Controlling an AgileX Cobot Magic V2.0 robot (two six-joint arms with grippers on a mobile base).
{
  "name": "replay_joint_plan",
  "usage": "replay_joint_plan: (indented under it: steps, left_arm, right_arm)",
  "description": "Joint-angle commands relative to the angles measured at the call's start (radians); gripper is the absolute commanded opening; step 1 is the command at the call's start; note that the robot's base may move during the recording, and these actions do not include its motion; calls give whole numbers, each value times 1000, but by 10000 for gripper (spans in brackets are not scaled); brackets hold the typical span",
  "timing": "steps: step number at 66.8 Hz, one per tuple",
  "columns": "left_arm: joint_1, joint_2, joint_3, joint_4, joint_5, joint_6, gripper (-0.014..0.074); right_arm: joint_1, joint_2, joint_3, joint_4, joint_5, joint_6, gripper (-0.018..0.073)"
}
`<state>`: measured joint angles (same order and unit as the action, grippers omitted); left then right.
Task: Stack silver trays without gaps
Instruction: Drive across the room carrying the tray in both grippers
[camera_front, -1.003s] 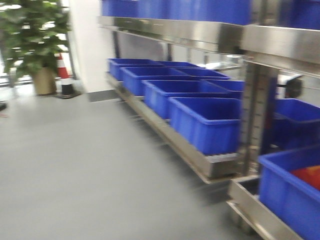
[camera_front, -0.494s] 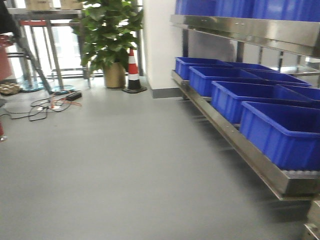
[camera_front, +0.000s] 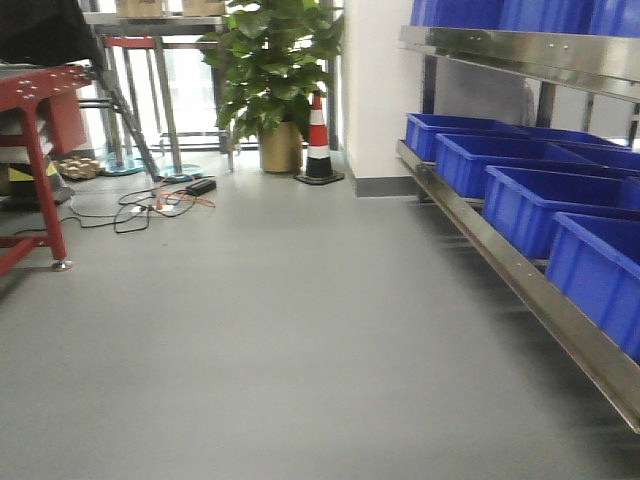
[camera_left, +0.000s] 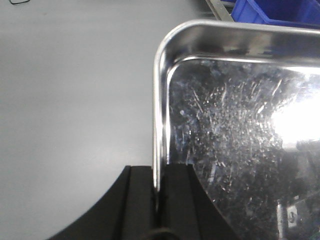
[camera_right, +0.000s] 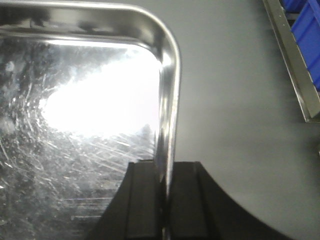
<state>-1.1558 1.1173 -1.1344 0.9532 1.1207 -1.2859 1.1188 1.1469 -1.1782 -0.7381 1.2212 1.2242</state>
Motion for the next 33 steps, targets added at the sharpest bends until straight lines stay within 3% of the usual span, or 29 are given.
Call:
replay_joint_plan:
  steps: [1,33]
  left_arm:
    - [-7,-3,-3,23,-39,-2,-16]
    - [-7,-3,-3,23,-39,-2,-16]
  right_arm:
    - [7,-4,-5,-29,-54,-5,-6]
    - [7,-4,-5,-29,-54,-5,-6]
